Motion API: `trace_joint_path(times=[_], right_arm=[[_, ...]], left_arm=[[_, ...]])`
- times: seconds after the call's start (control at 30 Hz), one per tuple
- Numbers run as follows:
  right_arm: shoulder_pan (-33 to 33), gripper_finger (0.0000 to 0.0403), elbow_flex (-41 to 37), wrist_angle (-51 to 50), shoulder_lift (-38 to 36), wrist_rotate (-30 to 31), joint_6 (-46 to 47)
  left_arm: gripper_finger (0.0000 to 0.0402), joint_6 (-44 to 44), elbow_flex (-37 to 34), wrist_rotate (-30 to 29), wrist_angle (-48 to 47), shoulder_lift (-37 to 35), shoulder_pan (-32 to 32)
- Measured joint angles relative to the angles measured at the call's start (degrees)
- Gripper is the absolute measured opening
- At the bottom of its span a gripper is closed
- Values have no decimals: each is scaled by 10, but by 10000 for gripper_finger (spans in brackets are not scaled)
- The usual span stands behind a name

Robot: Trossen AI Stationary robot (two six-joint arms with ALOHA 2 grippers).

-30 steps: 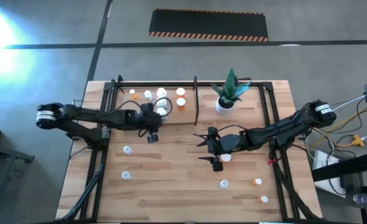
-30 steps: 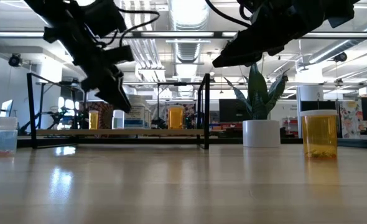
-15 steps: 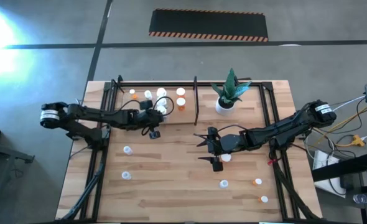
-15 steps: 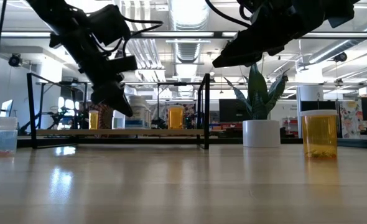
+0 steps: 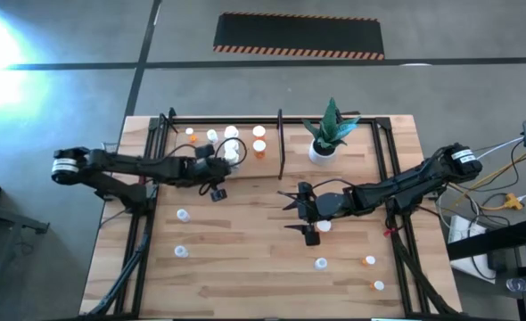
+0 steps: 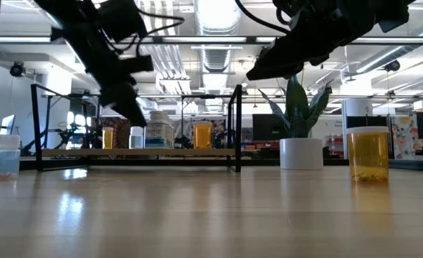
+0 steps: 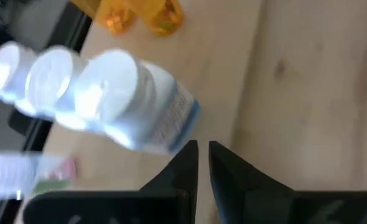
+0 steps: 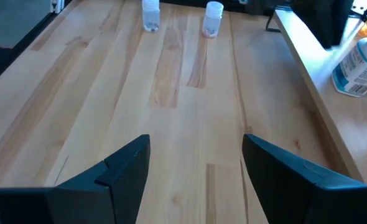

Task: Pick and place medicine bottles onto shelf by color
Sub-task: Put the transparent medicine container onto the shelf

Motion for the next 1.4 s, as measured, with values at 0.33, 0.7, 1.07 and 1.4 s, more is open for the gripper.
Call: trace_joint_path(times=[0.33, 0.7, 1.07, 1.4], right_arm=[[7, 244, -84, 162, 11, -1, -1], [8, 244, -104, 185, 17, -4, -1], [8, 244, -104, 187, 16, -5, -9], [8, 244, -103, 187, 16, -5, -13]], left_arm=[[19, -314, 97, 3, -341, -58, -252], [28, -711, 74, 55, -435, -71, -479], [208, -920, -6, 90, -433, -90, -472], [282, -996, -70, 55, -388, -110, -444]])
